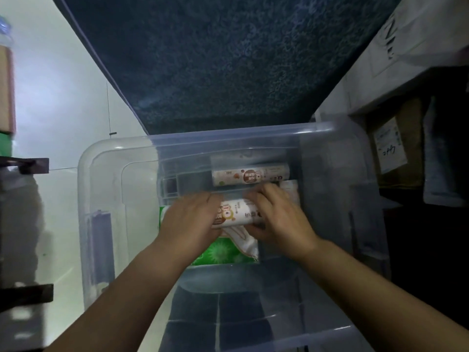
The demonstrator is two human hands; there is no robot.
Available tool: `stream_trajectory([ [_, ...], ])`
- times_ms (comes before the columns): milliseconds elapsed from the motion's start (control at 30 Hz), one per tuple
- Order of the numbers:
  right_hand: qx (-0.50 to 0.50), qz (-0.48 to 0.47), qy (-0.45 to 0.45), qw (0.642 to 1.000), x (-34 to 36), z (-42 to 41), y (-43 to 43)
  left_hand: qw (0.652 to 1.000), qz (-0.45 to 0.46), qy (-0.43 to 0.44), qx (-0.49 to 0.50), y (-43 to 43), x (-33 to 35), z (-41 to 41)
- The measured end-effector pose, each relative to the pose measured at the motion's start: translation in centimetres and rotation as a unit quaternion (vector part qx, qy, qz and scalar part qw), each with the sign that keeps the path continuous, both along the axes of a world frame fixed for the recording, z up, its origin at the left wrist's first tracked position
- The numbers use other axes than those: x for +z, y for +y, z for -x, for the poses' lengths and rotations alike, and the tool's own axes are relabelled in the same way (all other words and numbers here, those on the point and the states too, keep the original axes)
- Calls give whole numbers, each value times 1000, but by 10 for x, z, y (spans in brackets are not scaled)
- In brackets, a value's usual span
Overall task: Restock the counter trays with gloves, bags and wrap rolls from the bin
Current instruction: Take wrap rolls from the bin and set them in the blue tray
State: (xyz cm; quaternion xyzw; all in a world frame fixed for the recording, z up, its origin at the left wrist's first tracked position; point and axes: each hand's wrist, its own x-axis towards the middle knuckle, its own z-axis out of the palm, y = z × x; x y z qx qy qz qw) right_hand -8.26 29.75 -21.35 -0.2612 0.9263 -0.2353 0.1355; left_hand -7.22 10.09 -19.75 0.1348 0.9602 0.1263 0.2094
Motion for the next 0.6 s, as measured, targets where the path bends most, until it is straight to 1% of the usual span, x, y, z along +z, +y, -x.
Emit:
stream_trajectory([
  [33, -3, -20, 6, 1000, -5, 3, -3, 999, 13, -8, 35, -2, -1, 0],
  [100, -58, -51, -9, 997, -21, 14, -6, 995, 51, -11, 91, -10, -6, -3],
  [167, -125, -80, -17, 989, -42, 25, -9, 988, 86, -19, 123, -20, -12, -7],
  [233, -148, -120, -14, 982, -64, 33, -14, 984, 91, -29, 151, -30, -16, -13],
  [300, -130, -196, -3, 972, -81, 35, -18, 981, 78, -36, 173, -37, -18, -19],
  [367, -103, -268, 46, 957, -89, 34, -22, 981, 65, -34, 179, -40, -17, -24],
  [400, -93, -288, 64, 951, -89, 34, -23, 981, 58, -33, 182, -41, -15, -26],
  [500, -62, -296, 91, 949, -84, 34, -22, 978, 24, -31, 203, -40, -6, -29],
  [600, -39, -245, 95, 964, -65, 32, -18, 973, -3, -12, 229, -41, 10, -29],
])
